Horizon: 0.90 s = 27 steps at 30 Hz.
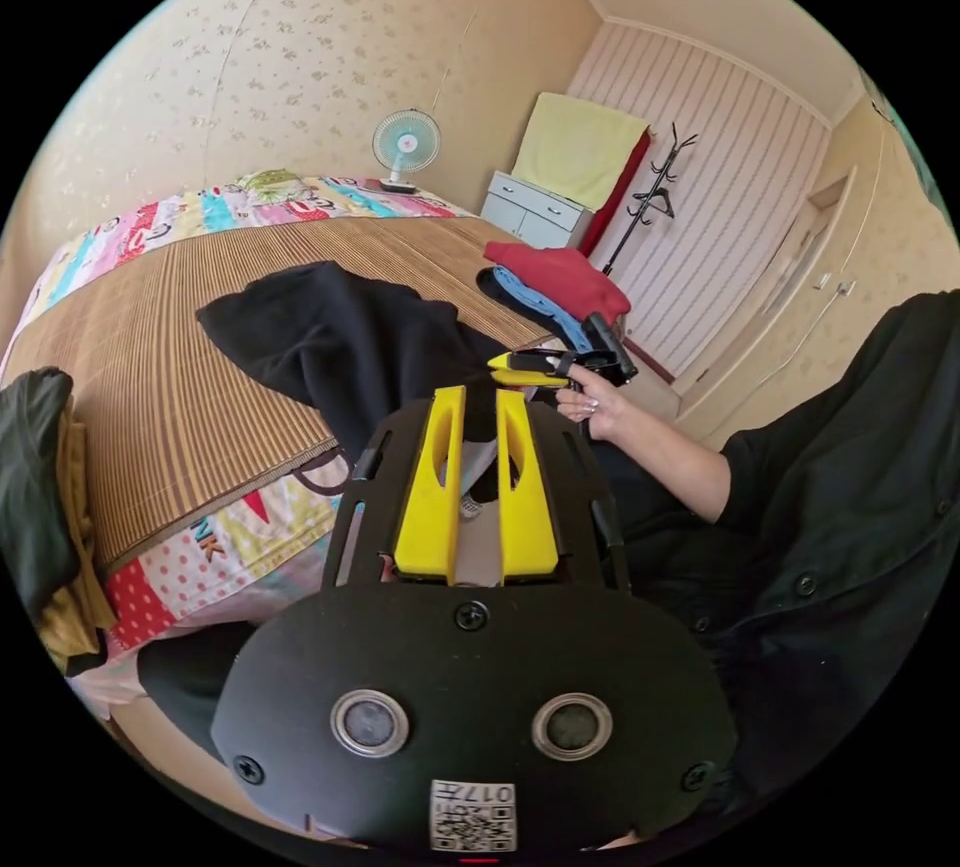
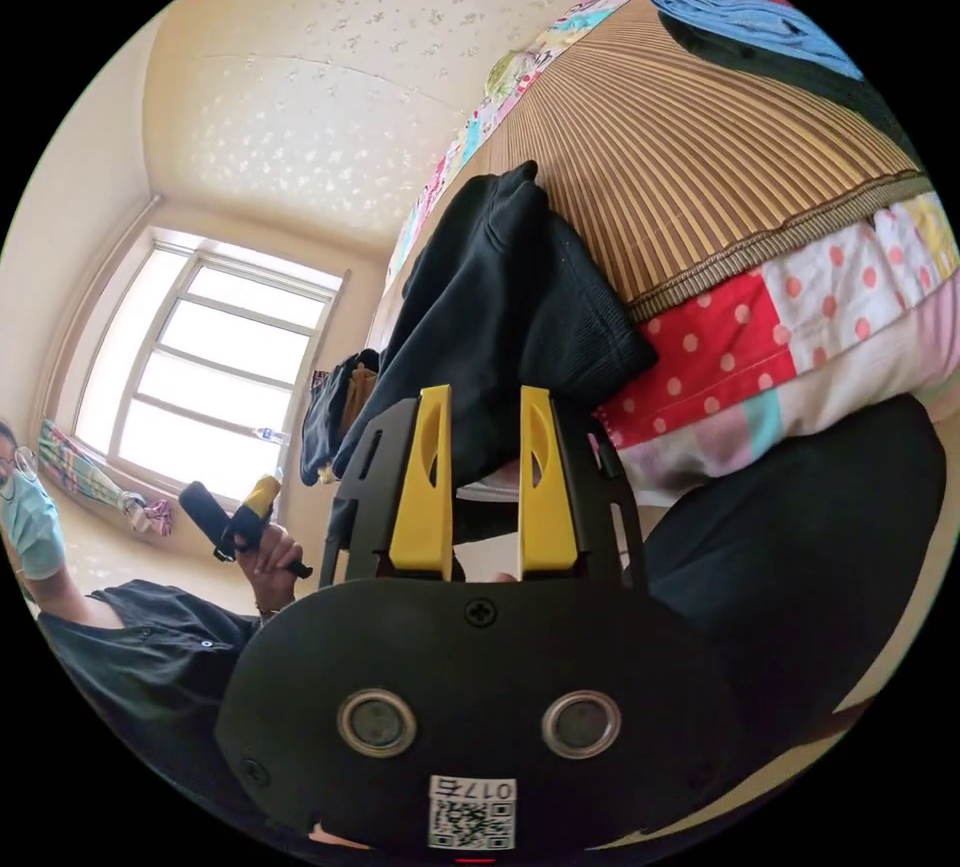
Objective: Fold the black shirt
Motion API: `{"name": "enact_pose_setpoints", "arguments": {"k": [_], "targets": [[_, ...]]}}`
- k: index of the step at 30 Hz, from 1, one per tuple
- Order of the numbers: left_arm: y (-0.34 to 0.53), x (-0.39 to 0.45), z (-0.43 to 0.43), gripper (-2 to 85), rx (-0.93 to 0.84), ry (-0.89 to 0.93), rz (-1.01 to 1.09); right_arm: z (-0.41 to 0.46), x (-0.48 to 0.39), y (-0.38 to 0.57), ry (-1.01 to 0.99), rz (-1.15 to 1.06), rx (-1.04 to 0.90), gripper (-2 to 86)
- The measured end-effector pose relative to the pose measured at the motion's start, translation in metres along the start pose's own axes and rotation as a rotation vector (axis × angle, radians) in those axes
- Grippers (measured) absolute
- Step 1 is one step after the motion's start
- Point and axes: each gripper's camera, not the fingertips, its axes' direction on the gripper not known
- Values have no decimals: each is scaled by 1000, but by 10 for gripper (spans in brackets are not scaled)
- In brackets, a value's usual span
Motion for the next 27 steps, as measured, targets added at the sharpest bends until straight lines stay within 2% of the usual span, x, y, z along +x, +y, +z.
{"name": "enact_pose_setpoints", "arguments": {"k": [4,8,13,15,20,27], "targets": [[-11,12,15,63,-3,82,6,-3,-1,-1,-199,-70,13,57],[-27,23,-5,64,66,-28,-20,-22,-43,11,-379,-372,214,37],[-47,13,-27,77,111,-58,-83,29,-71,15,-657,-492,66,32],[-55,-2,-27,96,85,-82,-127,61,-83,26,-667,-523,-49,31],[-63,-30,-6,120,-87,-191,-193,101,-82,55,-644,-492,-156,29],[-61,-46,-15,101,-33,-394,-200,107,-86,73,-461,-591,-252,29]]}}
